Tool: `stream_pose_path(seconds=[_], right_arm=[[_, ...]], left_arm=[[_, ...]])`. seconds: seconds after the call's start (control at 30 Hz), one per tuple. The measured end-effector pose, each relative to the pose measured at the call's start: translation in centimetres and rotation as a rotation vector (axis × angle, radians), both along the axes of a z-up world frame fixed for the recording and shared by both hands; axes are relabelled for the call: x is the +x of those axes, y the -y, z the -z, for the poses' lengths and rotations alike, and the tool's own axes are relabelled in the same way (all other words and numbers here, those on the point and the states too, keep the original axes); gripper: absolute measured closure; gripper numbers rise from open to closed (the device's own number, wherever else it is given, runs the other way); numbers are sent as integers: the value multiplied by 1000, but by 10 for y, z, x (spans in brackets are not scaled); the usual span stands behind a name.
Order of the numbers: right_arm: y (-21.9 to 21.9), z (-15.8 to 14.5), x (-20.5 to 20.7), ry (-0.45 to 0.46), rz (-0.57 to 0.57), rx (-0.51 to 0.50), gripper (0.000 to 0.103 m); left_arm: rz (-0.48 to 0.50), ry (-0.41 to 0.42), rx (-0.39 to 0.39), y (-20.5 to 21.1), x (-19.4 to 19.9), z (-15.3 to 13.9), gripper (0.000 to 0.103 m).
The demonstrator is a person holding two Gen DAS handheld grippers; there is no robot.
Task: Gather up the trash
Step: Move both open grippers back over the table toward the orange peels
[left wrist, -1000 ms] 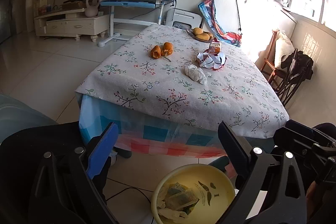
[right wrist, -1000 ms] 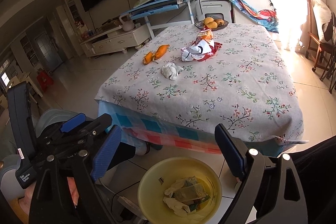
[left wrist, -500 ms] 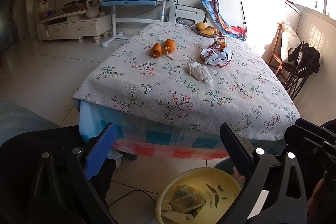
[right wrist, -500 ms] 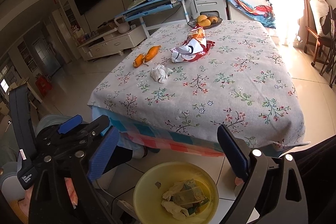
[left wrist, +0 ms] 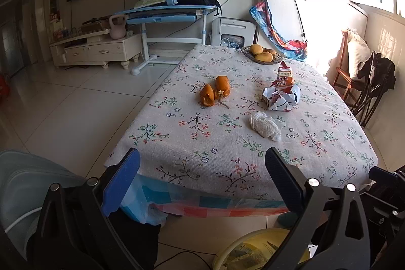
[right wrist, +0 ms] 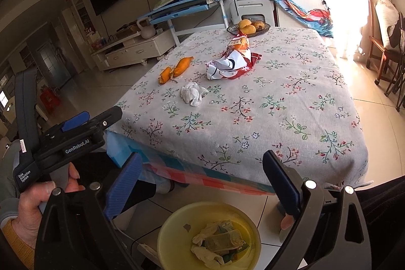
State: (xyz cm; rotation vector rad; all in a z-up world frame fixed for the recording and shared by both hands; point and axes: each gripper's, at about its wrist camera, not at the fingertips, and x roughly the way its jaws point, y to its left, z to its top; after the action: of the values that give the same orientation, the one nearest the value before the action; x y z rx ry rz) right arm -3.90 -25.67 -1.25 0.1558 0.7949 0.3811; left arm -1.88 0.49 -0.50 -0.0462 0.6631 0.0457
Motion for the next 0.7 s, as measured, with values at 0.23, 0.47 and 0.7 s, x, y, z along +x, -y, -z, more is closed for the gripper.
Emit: stream_pose_path(seconds=[0.23,0.47,0.7], right_arm=[[-10,-4,21,3,-20,-9,11],[-29,-9,52,17,-48,-26,11],[-50,-2,90,11,-91,-55,11]], left_arm=[[-28,17,17,-17,29,-9,7],[-53,-12,-14,-31,49,-2,7],[-17,-43,21,-26,87,-2,7]])
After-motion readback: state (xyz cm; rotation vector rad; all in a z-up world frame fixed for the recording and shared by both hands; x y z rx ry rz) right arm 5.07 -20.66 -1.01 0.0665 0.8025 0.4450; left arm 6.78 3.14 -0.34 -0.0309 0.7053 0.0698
